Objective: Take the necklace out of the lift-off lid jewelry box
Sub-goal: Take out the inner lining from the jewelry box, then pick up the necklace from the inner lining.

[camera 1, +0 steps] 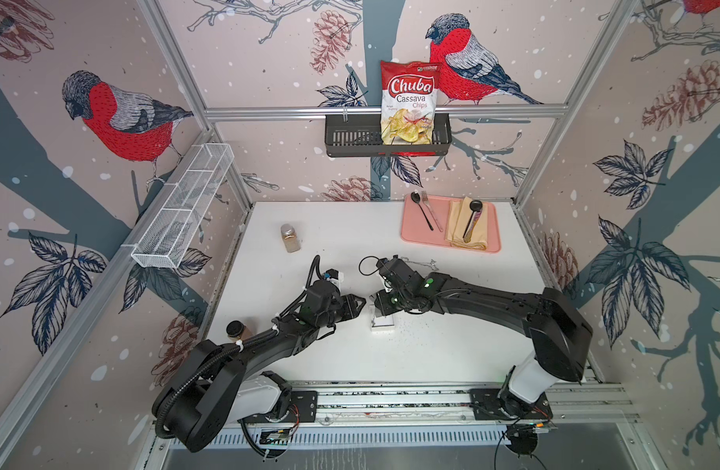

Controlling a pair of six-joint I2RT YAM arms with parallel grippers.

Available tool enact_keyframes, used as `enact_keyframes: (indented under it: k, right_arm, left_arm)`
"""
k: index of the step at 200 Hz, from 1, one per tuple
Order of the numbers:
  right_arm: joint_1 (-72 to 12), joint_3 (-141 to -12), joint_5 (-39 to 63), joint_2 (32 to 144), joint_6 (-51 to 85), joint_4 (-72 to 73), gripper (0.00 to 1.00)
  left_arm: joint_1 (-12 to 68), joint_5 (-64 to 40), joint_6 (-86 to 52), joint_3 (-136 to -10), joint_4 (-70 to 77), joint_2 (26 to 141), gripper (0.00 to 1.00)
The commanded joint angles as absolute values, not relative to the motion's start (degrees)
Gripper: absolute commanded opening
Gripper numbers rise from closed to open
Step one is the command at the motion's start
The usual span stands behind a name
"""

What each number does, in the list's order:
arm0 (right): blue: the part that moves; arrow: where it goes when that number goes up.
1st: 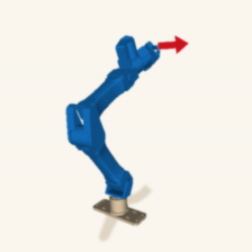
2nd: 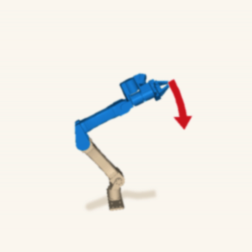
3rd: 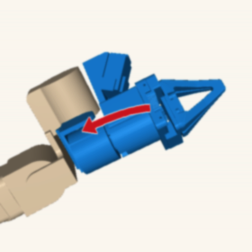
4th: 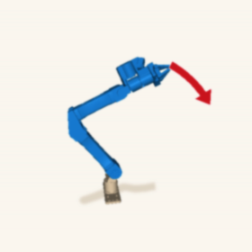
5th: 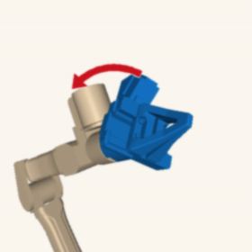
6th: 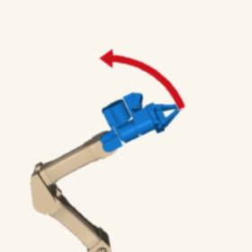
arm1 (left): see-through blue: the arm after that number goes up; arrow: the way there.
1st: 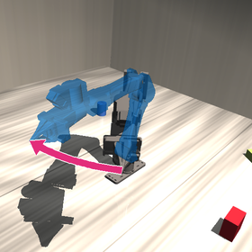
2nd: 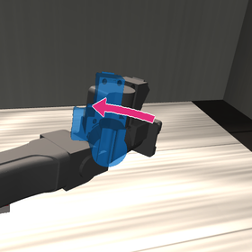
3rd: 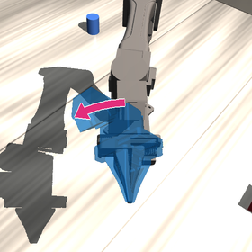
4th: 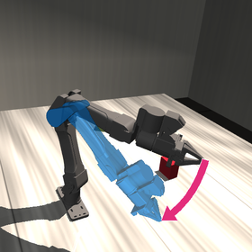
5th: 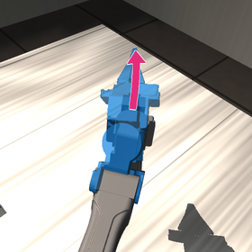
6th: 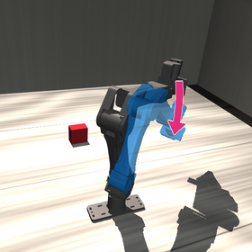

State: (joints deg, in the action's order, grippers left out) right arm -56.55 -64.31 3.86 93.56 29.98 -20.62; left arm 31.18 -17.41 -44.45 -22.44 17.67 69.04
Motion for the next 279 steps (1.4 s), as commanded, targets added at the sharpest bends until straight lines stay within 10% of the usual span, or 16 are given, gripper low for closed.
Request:
enact_keyframes:
  k: [1, 148, 279]
  right_arm:
    - [-55.7, -64.12, 6.12, 90.82, 30.93, -17.81, 0.28]
    - [-53.61, -61.41, 5.6, 72.07, 31.29, -6.86, 0.31]
    - [-53.87, -59.59, 8.08, 69.21, 30.7, -3.35, 0.31]
  left_arm:
    - [30.74, -16.17, -40.83, -24.28, 13.38, 66.18, 0.42]
    - [30.88, -41.37, -29.42, -31.4, 22.57, 52.6, 0.48]
    - [32.4, -40.29, -31.78, -34.55, 28.89, 57.92, 0.29]
